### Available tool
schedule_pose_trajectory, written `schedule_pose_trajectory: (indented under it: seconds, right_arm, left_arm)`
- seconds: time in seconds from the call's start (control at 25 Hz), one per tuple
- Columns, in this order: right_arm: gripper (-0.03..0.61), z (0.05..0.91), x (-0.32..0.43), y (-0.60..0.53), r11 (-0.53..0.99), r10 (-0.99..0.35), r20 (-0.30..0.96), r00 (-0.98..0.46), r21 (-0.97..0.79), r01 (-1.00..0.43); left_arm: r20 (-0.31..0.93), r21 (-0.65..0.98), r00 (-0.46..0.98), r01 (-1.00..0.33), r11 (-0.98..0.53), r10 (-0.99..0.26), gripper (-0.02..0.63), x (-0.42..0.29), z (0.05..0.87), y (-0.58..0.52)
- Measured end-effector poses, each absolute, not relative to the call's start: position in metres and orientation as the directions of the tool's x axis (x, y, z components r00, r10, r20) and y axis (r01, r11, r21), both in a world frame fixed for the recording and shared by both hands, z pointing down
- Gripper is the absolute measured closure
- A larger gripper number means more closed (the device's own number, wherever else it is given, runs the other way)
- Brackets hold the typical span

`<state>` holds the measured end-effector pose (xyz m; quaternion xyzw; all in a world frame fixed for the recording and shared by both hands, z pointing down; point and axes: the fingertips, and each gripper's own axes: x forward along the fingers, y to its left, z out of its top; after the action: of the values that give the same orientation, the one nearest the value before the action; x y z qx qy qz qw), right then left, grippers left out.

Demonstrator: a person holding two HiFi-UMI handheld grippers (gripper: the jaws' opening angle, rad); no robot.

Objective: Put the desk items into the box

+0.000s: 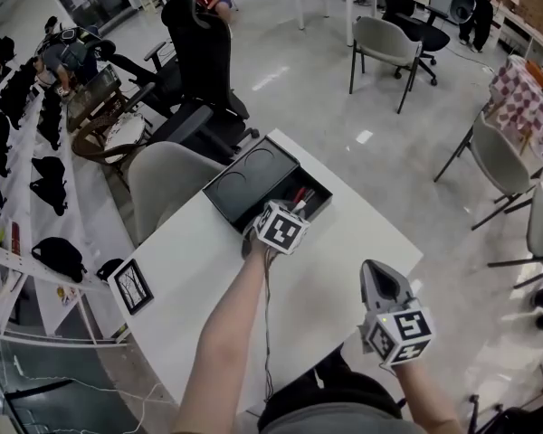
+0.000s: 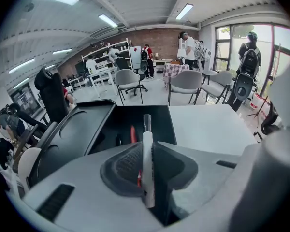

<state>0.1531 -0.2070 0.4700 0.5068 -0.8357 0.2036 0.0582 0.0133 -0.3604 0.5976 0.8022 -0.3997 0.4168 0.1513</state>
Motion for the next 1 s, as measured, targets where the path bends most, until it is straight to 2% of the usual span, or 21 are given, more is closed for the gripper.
schedule_pose_trajectory:
  seconds: [1.0]
  right_arm:
    - [0.575, 0.472, 0.159, -0.209, 0.396, -0.821, 0.32, -0.473, -0.279, -0.875]
  left_arm:
    - [0.842, -0.091, 0.294, -0.749, -0.656, -0.452, 0.54, 0.007, 0.61, -0.366]
